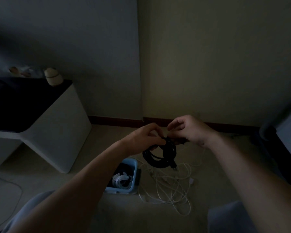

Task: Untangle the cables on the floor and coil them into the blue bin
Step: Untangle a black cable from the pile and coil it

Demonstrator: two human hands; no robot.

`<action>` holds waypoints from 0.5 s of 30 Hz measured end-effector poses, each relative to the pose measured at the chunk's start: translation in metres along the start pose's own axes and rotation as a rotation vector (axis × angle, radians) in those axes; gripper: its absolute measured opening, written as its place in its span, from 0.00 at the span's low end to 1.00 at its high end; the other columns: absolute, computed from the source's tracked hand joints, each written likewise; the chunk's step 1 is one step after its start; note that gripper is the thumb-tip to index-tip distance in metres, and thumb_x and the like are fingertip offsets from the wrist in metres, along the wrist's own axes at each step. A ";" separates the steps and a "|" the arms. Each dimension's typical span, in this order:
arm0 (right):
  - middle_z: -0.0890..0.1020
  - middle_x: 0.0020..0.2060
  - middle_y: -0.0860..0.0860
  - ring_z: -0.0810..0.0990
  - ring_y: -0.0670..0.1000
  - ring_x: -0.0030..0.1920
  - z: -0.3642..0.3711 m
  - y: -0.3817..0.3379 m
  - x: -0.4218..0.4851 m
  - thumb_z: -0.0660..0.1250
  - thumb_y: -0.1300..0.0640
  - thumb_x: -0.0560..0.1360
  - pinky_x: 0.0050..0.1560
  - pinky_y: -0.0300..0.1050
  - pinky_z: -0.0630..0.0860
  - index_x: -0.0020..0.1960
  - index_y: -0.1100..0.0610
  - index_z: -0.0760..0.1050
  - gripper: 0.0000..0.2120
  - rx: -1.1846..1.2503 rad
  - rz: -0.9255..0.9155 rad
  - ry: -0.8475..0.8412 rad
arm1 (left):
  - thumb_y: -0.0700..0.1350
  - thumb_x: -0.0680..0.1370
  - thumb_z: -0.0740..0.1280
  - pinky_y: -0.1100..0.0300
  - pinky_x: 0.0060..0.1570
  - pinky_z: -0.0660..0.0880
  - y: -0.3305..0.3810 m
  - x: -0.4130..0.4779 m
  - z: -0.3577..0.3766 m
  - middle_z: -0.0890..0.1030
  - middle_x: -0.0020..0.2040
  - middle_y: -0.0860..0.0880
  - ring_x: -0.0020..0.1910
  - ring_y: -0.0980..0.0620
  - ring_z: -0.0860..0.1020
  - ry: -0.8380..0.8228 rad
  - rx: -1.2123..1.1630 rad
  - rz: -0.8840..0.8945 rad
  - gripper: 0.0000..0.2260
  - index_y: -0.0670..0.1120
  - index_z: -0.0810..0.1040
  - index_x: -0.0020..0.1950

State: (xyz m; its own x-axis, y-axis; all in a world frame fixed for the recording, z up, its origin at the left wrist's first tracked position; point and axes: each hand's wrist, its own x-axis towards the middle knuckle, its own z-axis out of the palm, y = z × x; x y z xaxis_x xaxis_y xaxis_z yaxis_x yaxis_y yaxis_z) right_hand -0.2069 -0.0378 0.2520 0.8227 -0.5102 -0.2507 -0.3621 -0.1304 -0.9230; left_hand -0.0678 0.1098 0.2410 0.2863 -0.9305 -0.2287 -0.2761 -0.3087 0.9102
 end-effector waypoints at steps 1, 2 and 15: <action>0.84 0.38 0.57 0.85 0.50 0.35 -0.001 0.000 0.000 0.73 0.66 0.73 0.34 0.42 0.81 0.50 0.61 0.78 0.07 0.022 0.001 -0.002 | 0.40 0.77 0.71 0.63 0.31 0.69 0.000 0.000 0.000 0.78 0.36 0.43 0.31 0.53 0.74 0.002 -0.003 0.018 0.06 0.45 0.76 0.51; 0.84 0.39 0.58 0.85 0.51 0.37 -0.003 0.000 -0.001 0.72 0.67 0.74 0.36 0.42 0.82 0.50 0.62 0.78 0.07 0.033 0.001 -0.008 | 0.40 0.77 0.71 0.62 0.32 0.69 -0.001 0.000 -0.001 0.77 0.36 0.43 0.33 0.51 0.73 0.000 -0.003 0.036 0.05 0.46 0.76 0.51; 0.85 0.37 0.57 0.83 0.52 0.33 0.003 -0.010 -0.005 0.76 0.68 0.70 0.35 0.47 0.81 0.46 0.61 0.78 0.09 0.055 -0.076 0.138 | 0.43 0.76 0.72 0.56 0.36 0.70 0.001 0.002 0.006 0.79 0.35 0.44 0.33 0.50 0.74 0.144 0.041 0.042 0.08 0.40 0.77 0.48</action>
State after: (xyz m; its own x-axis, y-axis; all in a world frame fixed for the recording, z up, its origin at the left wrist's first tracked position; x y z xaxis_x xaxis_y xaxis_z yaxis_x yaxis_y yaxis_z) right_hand -0.2064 -0.0314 0.2619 0.7775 -0.6129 -0.1409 -0.2740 -0.1283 -0.9531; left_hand -0.0726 0.1061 0.2392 0.4013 -0.9057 -0.1364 -0.3270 -0.2808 0.9023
